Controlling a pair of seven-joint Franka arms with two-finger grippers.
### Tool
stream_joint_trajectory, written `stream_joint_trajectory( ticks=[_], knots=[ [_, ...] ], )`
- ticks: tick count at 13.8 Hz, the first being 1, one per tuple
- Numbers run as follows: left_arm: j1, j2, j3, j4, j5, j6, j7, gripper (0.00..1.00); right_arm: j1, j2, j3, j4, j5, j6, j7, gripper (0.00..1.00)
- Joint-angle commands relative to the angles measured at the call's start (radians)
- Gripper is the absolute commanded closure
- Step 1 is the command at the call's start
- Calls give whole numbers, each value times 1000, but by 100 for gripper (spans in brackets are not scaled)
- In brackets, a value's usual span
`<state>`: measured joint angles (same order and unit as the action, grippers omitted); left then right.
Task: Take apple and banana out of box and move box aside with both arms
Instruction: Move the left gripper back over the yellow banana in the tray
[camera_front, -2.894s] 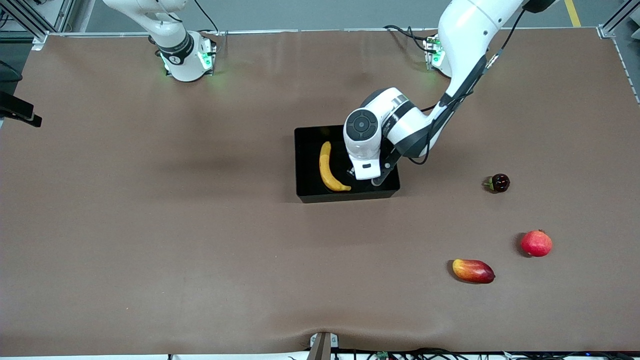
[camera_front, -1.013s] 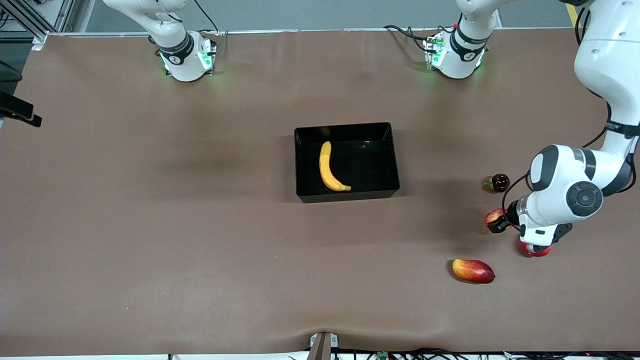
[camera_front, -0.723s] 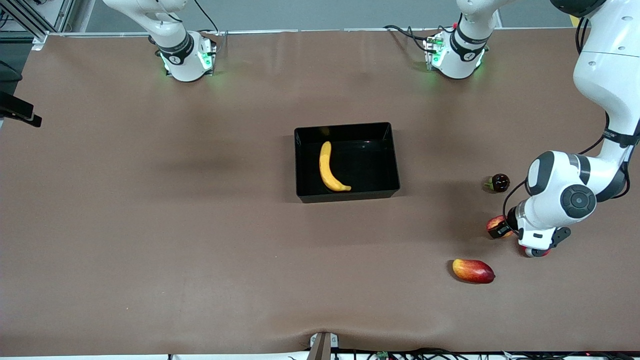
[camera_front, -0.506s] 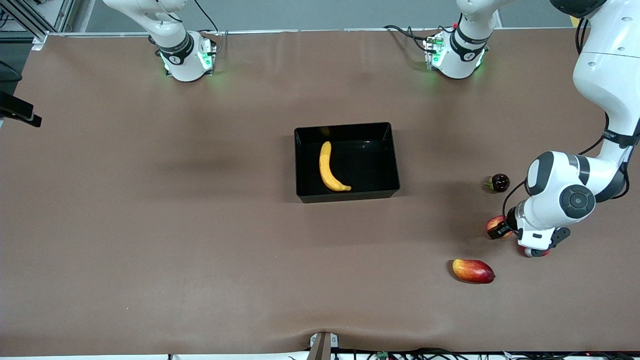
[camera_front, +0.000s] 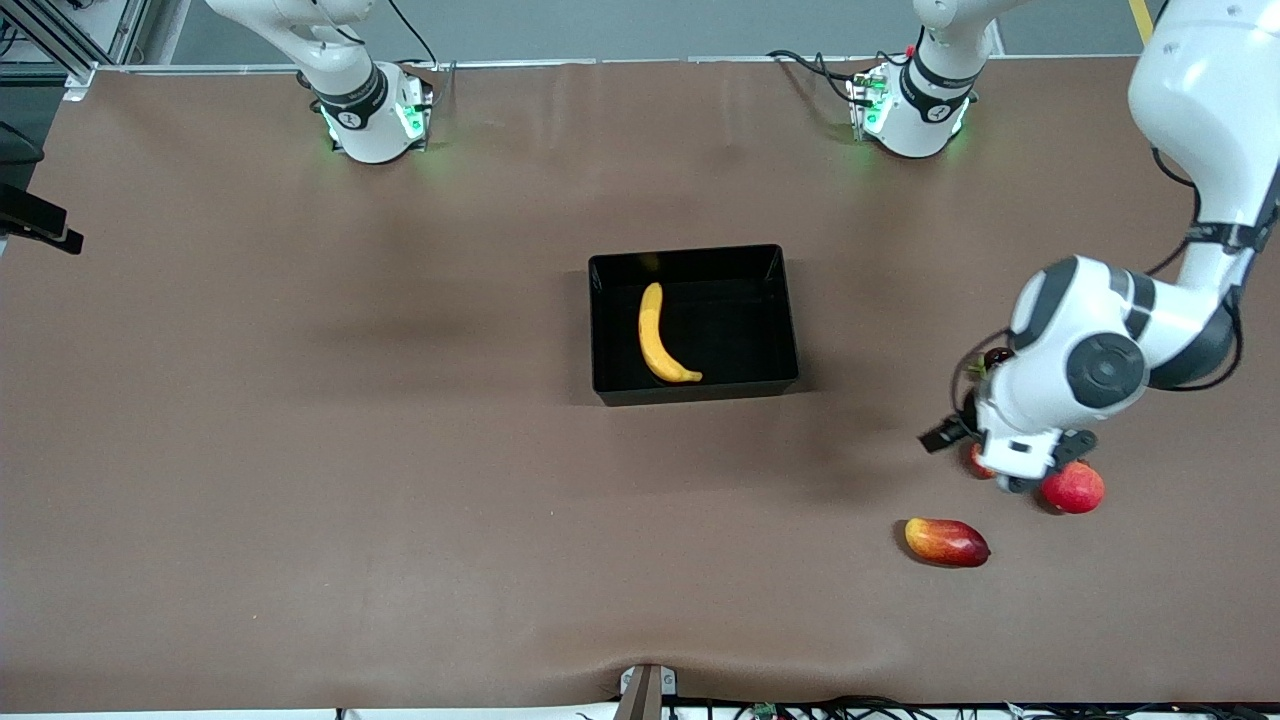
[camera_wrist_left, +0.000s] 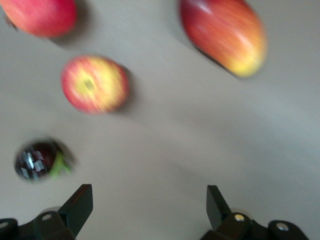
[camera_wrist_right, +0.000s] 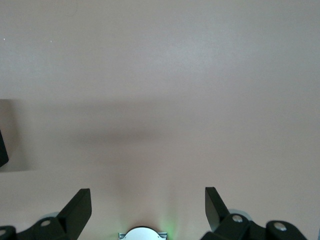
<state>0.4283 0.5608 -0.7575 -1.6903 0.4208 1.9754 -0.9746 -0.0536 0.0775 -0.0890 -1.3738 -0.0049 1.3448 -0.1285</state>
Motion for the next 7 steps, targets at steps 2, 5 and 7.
stream_joint_trajectory(
  ticks=[2, 5, 7],
  knots=[
    [-66, -13, -144, 0, -30, -29, -186, 0, -9, -10, 8, -7, -9, 4, -2, 0],
    [-263, 31, -137, 59, -5, -27, -245, 0, -11, -10, 8, -7, -7, 5, -3, 0],
    [-374, 79, -114, 90, 22, -15, -278, 0, -9, -8, 8, -7, -7, 5, -3, 0]
  ],
)
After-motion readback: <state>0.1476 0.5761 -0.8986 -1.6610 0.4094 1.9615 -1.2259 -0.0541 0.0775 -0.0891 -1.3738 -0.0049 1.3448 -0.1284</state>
